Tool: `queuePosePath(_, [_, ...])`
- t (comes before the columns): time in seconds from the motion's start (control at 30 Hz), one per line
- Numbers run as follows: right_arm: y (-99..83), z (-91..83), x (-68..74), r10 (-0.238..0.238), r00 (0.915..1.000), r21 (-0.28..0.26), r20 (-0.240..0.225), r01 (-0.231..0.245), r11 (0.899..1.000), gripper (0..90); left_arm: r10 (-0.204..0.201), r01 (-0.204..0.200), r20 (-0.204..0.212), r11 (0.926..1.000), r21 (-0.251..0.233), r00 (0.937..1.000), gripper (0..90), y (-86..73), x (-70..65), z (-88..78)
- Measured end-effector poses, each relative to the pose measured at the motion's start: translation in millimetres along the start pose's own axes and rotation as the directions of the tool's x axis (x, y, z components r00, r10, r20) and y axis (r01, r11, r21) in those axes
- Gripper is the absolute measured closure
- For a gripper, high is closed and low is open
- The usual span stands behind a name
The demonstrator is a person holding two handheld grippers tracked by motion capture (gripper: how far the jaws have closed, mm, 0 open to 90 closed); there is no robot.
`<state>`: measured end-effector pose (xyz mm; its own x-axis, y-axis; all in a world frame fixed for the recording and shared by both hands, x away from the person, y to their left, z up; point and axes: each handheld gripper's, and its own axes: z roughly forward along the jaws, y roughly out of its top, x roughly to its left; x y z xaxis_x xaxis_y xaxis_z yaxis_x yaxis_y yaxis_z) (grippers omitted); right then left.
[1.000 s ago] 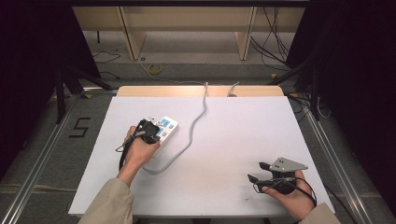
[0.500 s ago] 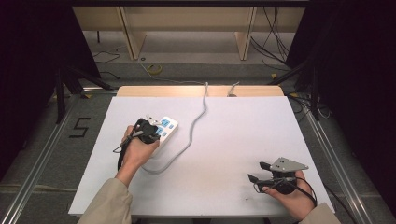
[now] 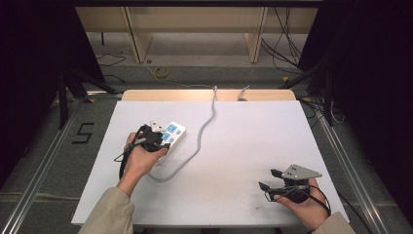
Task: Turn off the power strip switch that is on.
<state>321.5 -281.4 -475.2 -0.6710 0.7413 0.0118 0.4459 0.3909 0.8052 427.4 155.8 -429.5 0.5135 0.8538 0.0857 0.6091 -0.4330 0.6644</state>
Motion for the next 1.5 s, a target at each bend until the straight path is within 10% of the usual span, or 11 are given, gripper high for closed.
queuePosePath(0.4, [0.2, 0.4, 0.7, 0.004, 1.0, -0.001, 0.0, -0.004, 1.0, 33.2, -0.04, 0.042, 0.053, 0.9984, -0.038, 0.9978, 45.2, -11.6, 3.0, -7.2])
queuePosePath(1.5, [0.3, 0.3, 0.9, 0.005, 1.0, -0.006, -0.003, -0.005, 1.0, 33.2, 0.05, -0.041, 0.081, 0.994, -0.101, 0.9954, 32.2, -28.2, -13.4, -23.5])
